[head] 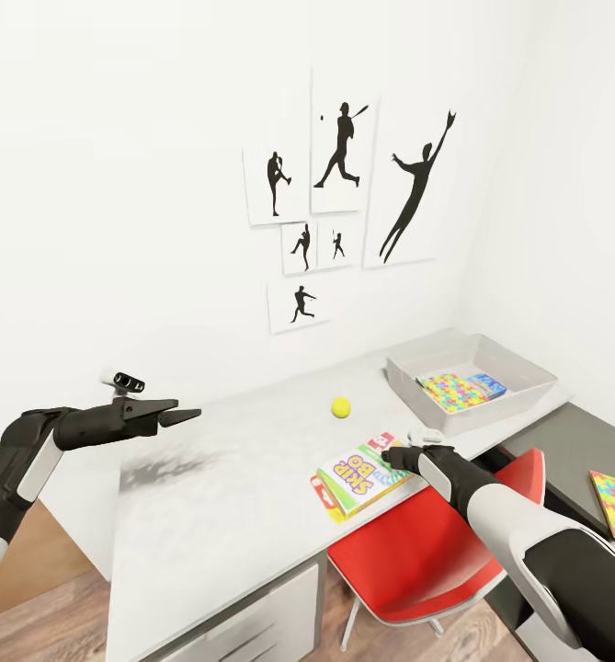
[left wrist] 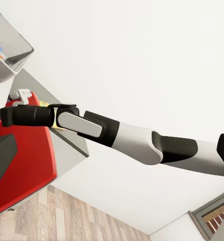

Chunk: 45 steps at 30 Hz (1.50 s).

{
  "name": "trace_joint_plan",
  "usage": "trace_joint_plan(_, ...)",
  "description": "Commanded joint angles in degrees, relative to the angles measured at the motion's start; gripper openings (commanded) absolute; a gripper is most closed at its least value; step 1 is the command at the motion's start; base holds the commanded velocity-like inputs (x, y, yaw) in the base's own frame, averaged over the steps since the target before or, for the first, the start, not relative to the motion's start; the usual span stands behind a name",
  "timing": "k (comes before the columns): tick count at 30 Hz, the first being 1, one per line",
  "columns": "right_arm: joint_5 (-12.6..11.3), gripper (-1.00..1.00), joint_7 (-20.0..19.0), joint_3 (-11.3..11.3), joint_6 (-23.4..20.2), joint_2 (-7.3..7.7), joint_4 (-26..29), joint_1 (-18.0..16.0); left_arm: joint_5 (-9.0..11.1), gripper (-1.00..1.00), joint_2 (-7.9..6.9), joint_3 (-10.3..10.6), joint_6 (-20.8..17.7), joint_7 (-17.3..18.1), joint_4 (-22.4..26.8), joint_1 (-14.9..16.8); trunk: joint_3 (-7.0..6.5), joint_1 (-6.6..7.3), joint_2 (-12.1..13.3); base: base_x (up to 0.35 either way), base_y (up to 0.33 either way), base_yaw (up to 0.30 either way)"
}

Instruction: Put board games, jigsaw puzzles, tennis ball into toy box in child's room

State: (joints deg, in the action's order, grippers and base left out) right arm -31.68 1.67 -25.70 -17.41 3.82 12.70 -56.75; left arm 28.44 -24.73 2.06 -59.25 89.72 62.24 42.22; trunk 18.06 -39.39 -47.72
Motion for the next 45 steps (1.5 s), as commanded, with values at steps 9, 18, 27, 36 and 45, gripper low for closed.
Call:
trace_joint_plan(9,-0.4,1.00,-0.1,-0.4,-0.3,0.05,0.1,0.0,0.0,1.00,-0.06,0.1,-0.6,0.3,0.0,0.1,0.08,-0.01,-0.1,0.002,0.000,0.000)
trace_joint_plan(18,-0.4,1.00,-0.1,-0.4,-0.3,0.05,0.1,0.0,0.0,1.00,-0.06,0.2,-0.6,0.3,0.0,0.1,0.08,-0.01,-0.1,0.099,-0.021,0.000)
trace_joint_plan(27,-0.4,1.00,-0.1,-0.4,-0.3,0.05,0.1,0.0,0.0,1.00,-0.06,0.1,-0.6,0.3,0.0,0.1,0.08,-0.01,-0.1,0.013,-0.005,0.000)
trace_joint_plan(36,-0.4,1.00,-0.1,-0.4,-0.3,0.05,0.1,0.0,0.1,1.00,-0.23,0.1,-0.6,0.3,0.1,0.0,0.08,-0.01,-0.1,0.001,0.000,0.000)
trace_joint_plan(45,-0.4,1.00,-0.1,-0.4,-0.3,0.05,0.1,0.0,0.1,1.00,-0.12,0.1,-0.7,0.3,0.1,0.0,0.26,-0.23,-0.5,0.000,0.000,0.000)
